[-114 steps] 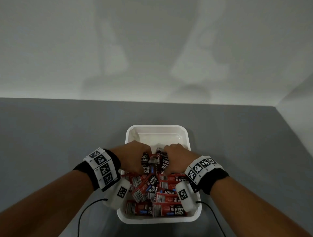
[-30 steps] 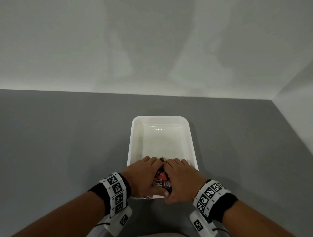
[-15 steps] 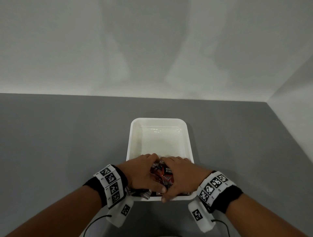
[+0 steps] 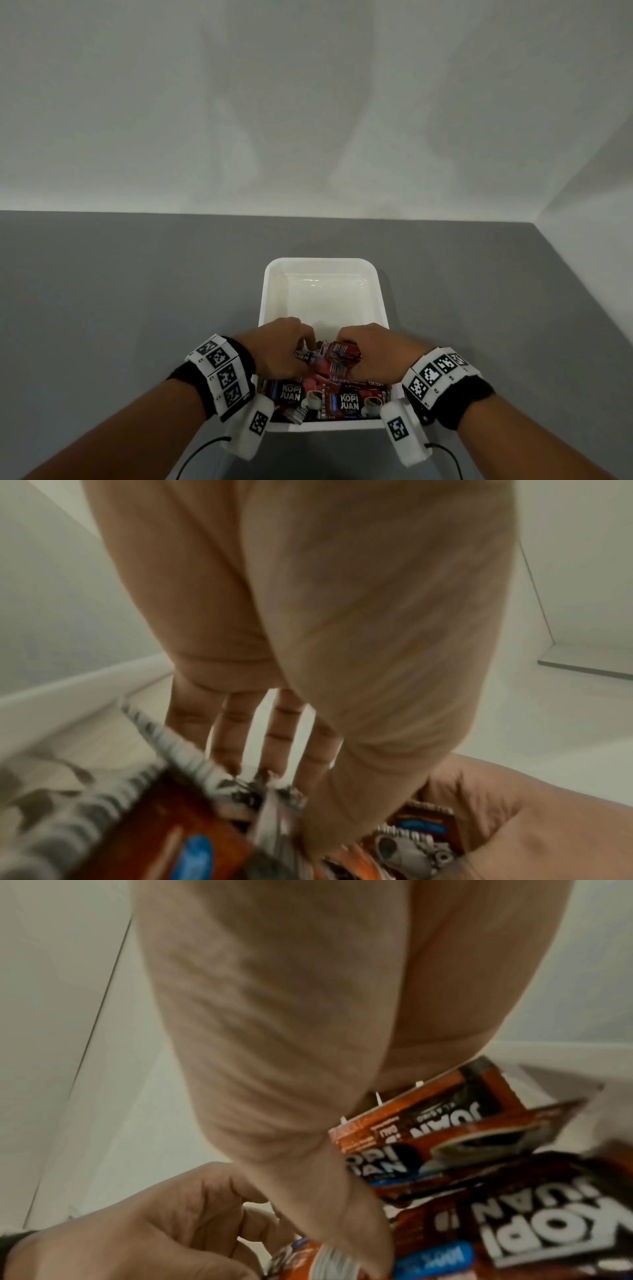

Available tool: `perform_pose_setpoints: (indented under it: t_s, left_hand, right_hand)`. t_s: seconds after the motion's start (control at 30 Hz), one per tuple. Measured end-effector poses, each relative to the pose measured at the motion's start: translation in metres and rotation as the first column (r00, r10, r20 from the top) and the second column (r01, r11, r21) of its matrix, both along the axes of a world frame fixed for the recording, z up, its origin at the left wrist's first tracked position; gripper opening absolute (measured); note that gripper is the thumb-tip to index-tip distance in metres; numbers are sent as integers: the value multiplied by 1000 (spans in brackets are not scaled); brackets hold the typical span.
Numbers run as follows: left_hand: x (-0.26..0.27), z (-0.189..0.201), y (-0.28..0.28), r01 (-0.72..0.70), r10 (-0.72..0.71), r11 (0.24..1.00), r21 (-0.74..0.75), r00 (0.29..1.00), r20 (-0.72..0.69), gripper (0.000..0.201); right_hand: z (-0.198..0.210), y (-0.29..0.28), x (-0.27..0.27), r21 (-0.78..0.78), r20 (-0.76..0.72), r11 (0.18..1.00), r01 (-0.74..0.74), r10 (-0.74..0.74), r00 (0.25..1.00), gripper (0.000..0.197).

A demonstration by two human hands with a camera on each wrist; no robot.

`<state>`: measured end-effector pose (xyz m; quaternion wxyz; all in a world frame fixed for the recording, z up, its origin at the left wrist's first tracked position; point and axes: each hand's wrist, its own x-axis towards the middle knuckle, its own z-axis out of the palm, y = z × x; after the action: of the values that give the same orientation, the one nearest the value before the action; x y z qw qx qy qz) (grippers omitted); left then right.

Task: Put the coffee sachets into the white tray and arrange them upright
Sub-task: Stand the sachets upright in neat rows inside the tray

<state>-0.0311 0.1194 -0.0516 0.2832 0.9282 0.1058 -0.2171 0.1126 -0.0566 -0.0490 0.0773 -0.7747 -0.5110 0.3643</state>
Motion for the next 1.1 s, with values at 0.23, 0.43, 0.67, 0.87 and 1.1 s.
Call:
perform_pose_setpoints:
  t_s: [0.23,0.43,0.67,0.87,1.1]
  left_hand:
    - [4,1,4,-11,11,1000,2,999,41,7]
    - [6,1,1,-81,80,997,11,994,72,17]
    - [9,-2,-2,-120,120,992,27,993,18,28]
    - [12,0,-7,-180,180,984,-8,978,104,37]
    - [23,23,-33,-387,656,568,-726,746,116,65]
  right_hand:
    - [-2,-1,4,161,-3,984,75,-75,997,13]
    - [6,-1,8,197,-69,945,262,-254,965,13]
    - [19,-1,13,204,-322,814,544,-469,823,17]
    - [20,-3,5,209,-511,760,616,-452,731,8]
    - [42,8,-13,-45,-920,509,859,-356,162,26]
